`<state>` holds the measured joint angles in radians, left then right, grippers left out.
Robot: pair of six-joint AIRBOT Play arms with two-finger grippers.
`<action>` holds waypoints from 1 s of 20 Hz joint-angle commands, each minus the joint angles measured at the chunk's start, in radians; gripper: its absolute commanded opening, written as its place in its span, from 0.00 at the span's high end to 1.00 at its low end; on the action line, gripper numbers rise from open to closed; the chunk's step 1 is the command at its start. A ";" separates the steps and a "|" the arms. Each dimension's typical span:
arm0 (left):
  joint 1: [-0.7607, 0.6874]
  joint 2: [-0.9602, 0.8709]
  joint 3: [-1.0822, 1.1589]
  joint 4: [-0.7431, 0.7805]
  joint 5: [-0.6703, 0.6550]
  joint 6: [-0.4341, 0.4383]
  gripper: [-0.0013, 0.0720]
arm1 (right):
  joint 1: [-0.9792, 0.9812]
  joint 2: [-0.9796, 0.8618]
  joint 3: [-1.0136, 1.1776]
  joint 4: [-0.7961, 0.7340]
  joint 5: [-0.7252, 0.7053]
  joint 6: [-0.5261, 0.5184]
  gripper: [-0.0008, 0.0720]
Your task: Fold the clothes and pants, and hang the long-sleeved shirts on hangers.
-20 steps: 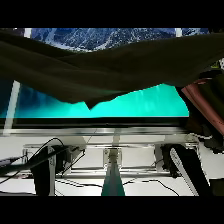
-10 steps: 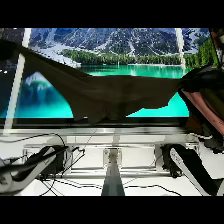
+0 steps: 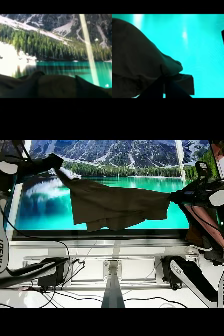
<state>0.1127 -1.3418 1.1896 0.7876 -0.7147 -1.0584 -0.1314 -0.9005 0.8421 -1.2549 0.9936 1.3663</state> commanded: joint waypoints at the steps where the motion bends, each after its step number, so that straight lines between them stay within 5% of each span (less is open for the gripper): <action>1: 0.060 -0.013 0.000 0.056 -0.198 0.000 0.89 | -0.001 -0.005 -0.011 -0.002 -0.040 0.013 0.97; 2: 0.105 -0.011 0.000 0.069 -0.297 -0.006 0.97 | -0.001 -0.005 -0.011 -0.003 -0.039 0.013 0.97; 6: 0.248 0.046 -0.065 0.143 -0.570 -0.012 0.97 | -0.001 -0.005 -0.011 -0.003 -0.041 0.013 0.97; 11: 0.313 0.303 -0.496 0.158 -0.497 -0.009 0.97 | -0.001 -0.005 -0.011 -0.003 -0.043 0.013 0.97; 12: 0.309 0.325 -0.578 0.135 -0.489 -0.008 0.87 | -0.001 -0.005 -0.011 -0.003 -0.044 0.013 0.97; 14: 0.299 0.324 -0.700 0.033 -0.435 -0.008 0.49 | -0.001 -0.005 -0.011 -0.003 -0.043 0.013 0.97; 20: 0.241 0.211 -0.789 -0.101 -0.301 0.106 0.45 | -0.001 -0.005 -0.011 -0.002 -0.032 0.013 0.97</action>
<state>0.3779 -1.0866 0.4465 0.7391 -1.0782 -0.9947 -0.1314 -0.9054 0.8314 -1.2579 0.9565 1.3788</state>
